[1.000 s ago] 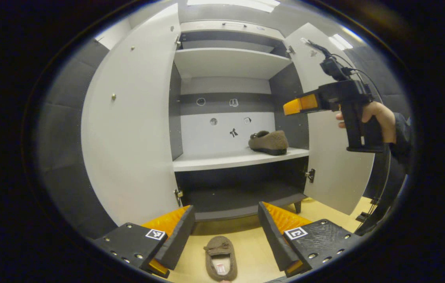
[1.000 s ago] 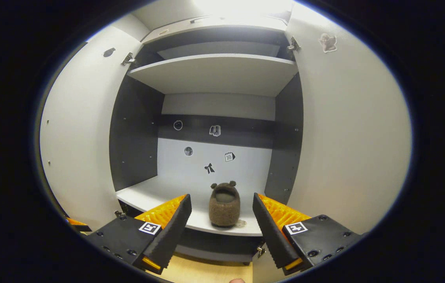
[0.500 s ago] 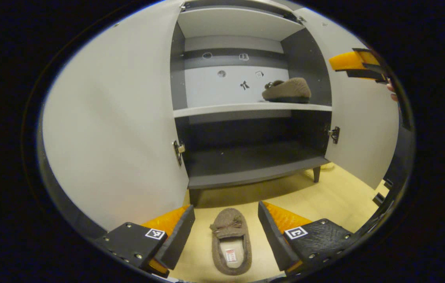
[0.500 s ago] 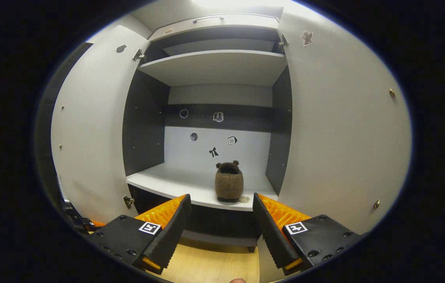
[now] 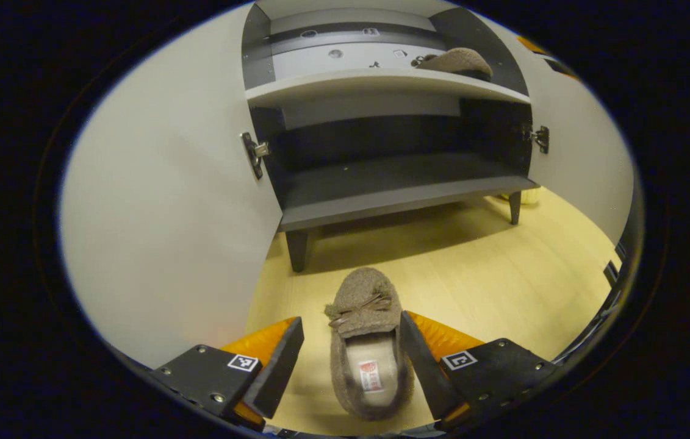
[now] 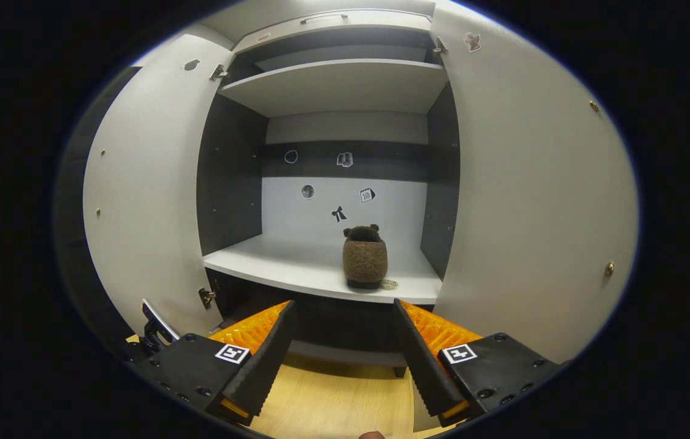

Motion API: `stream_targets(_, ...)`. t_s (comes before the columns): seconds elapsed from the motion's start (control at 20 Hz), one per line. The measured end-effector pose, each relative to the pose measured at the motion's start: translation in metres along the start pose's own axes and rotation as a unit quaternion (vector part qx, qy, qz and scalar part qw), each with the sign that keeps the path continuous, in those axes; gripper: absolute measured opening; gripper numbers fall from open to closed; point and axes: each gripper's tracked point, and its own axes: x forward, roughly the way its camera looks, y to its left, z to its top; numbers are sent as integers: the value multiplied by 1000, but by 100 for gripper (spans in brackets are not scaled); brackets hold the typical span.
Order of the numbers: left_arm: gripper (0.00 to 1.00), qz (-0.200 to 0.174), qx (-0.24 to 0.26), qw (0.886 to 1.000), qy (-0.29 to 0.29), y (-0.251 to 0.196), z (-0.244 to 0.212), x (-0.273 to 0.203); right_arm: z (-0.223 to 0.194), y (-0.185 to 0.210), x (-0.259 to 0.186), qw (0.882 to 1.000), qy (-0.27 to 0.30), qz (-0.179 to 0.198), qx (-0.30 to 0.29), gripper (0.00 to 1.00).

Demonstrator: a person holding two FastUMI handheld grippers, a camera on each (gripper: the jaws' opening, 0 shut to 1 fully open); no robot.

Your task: Grab one shoe with the right hand and put it into the shoe cabinet, grab the other shoe with the left hand and put it into the shoe cabinet; then close the right door with the right hand and the left door with the left hand.

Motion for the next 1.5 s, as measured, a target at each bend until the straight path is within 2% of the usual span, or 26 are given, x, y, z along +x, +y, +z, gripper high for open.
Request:
stream_targets(0.05,99,4,-1,1000,9,0,-7,3,-2,0,0,1000,3,0,-1,99)
stream_targets(0.1,99,8,-2,1000,16,1,-12,5,-4,0,1,1000,6,0,0,99)
stream_targets(0.15,91,16,-3,1000,18,3,-15,6,-6,-1,2,1000,9,1,0,99)
stream_targets(0.2,96,21,-5,1000,19,4,-16,8,-8,-2,2,1000,12,0,0,99)
stream_targets(0.25,91,26,-8,999,19,6,-17,8,-9,-3,3,1000,14,0,1,99)
stream_targets(0.3,91,33,-9,999,18,8,-17,10,-11,-3,4,1000,16,0,1,99)
stream_targets(0.35,100,37,-9,999,20,9,-18,11,-12,-4,6,1000,19,0,2,99)
stream_targets(0.45,100,41,-15,999,23,10,-23,14,-15,-4,7,1000,24,2,1,99)
stream_targets(0.5,91,39,-20,998,35,10,-31,16,-17,-4,8,1000,25,3,1,99)
stream_targets(0.55,100,36,-26,998,46,9,-39,18,-18,-4,10,1000,27,4,1,99)
stream_targets(0.6,100,35,-33,997,56,9,-46,22,-19,-3,12,1000,29,7,1,99)
stream_targets(0.65,80,35,-44,996,67,9,-52,25,-20,-2,14,999,32,10,1,99)
stream_targets(0.7,100,36,-53,995,75,10,-54,26,-21,-1,14,999,33,12,1,99)
stream_targets(0.75,90,37,-63,994,77,11,-56,31,-21,0,16,999,34,14,-1,99)
stream_targets(0.85,85,27,-82,992,91,7,-61,36,-20,0,17,999,34,17,-6,99)
stream_targets(0.9,69,21,-95,991,97,4,-63,36,-20,0,17,999,35,18,-8,99)
stream_targets(0.95,53,31,-94,991,94,7,-62,38,-19,0,18,999,34,19,-9,99)
stream_targets(1.0,45,57,-84,990,95,17,-62,36,-20,-1,17,999,34,19,-11,99)
stream_targets(1.1,11,59,-80,991,91,15,-60,38,-20,-4,18,999,34,17,-14,99)
stream_targets(1.15,12,63,-75,991,88,17,-59,38,-20,-6,18,999,35,16,-14,99)
stream_targets(1.25,3,61,-75,992,85,16,-56,38,-21,-7,18,999,36,16,-12,99)
stream_targets(1.5,2,47,-89,994,39,10,-25,23,-16,-6,13,999,30,19,-9,99)
